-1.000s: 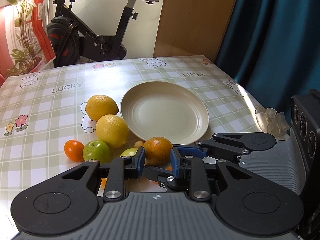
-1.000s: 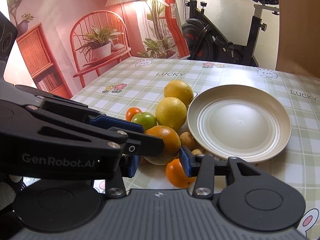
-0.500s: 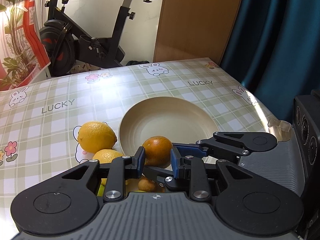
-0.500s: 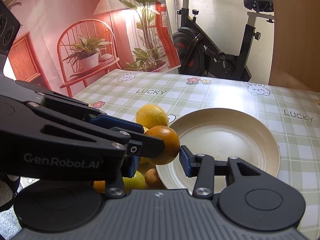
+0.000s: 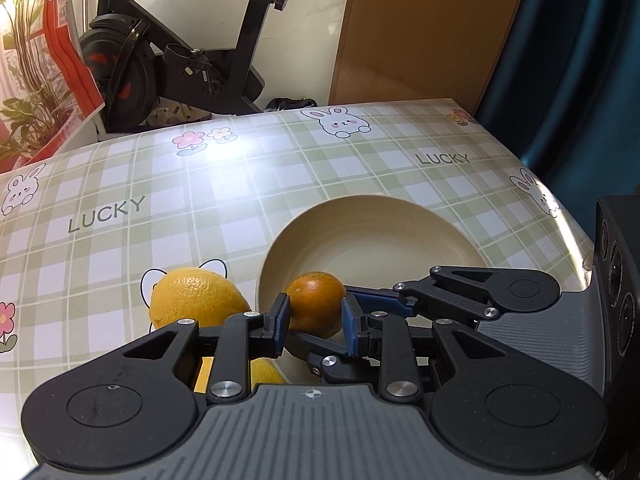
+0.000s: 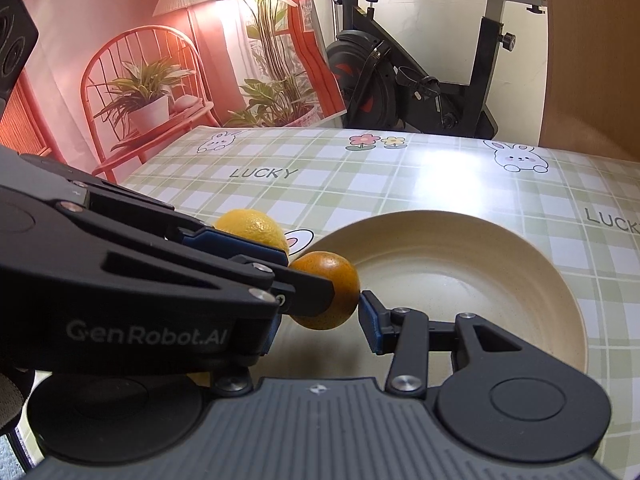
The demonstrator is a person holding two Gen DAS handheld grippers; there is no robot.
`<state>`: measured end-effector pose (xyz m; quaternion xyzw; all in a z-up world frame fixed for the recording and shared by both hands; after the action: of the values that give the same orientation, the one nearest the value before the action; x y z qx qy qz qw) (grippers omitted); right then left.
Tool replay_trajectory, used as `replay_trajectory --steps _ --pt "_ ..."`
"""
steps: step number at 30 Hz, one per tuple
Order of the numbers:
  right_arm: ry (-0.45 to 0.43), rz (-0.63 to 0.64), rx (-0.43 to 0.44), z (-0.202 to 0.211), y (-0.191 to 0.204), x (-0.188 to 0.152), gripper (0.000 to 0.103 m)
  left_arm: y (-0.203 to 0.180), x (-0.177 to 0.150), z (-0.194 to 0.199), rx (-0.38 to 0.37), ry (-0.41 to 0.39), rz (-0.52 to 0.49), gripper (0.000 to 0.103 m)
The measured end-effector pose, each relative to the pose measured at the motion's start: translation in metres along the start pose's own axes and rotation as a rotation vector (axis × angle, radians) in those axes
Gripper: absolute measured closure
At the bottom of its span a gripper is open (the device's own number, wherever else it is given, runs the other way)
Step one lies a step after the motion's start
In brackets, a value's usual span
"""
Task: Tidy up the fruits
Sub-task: 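Carry the tangerine with the left tool over the cream plate, then open the left tool to drop the tangerine onto the plate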
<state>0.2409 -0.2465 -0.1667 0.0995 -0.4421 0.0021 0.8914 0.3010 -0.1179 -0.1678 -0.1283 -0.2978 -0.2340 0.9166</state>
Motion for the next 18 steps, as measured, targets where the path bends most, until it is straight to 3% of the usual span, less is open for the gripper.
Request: replay_trajectory --steps 13,18 --pt "-0.003 -0.036 -0.029 -0.023 -0.015 0.011 0.058 0.002 0.018 -0.024 0.029 -0.015 0.003 0.073" --pt "-0.020 -0.051 -0.071 -0.028 -0.014 0.015 0.058 0.005 0.025 -0.030 0.047 -0.018 0.035 0.067"
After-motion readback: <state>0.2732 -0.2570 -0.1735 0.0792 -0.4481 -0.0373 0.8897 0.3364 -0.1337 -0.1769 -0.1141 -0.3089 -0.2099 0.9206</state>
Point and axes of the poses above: each gripper's, at about its wrist camera, not at the fingertips, and z roughly against the way its jaws point, y to its left, x to its top, the point moved 2 cm from there along -z, roughly the way its jaws point, and after that the axes turned 1 degree about x, right-handed, at the moved point
